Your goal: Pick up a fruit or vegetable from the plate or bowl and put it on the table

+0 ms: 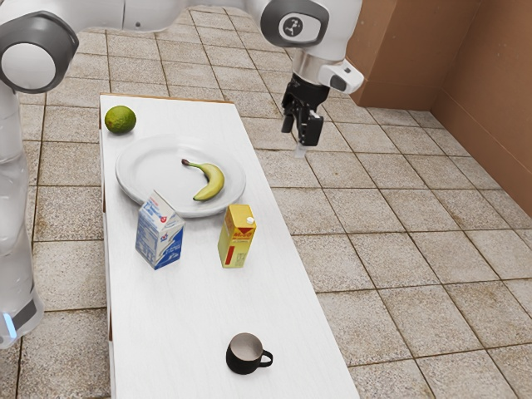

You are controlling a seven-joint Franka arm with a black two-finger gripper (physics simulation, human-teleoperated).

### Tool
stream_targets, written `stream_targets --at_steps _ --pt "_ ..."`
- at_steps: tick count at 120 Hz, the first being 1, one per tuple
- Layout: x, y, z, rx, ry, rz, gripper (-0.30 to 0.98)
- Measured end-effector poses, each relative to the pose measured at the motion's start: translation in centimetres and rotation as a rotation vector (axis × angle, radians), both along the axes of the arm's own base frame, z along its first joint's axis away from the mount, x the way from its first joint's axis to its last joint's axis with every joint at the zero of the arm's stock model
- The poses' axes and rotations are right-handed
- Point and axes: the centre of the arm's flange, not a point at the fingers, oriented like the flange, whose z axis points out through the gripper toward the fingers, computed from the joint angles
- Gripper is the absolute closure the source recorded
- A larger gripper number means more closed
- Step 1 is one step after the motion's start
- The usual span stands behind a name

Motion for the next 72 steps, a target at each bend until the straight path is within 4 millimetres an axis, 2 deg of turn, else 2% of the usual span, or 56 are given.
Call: stream_targets --at_steps 5,12,39,49,72 --pt "2.6 -0.1 3.0 -0.004 -0.075 0.017 0.0" --pt "3.9 -0.4 4.5 -0.007 -0.114 0.034 0.0" --pt "4.5 -1.3 5.0 -0.016 -0.12 0.087 0.0" --pt "4.5 -1.3 5.5 -0.033 -0.127 0.166 0.0" --pt "4.6 4.9 4.2 -0.063 -0.074 0.575 0.0"
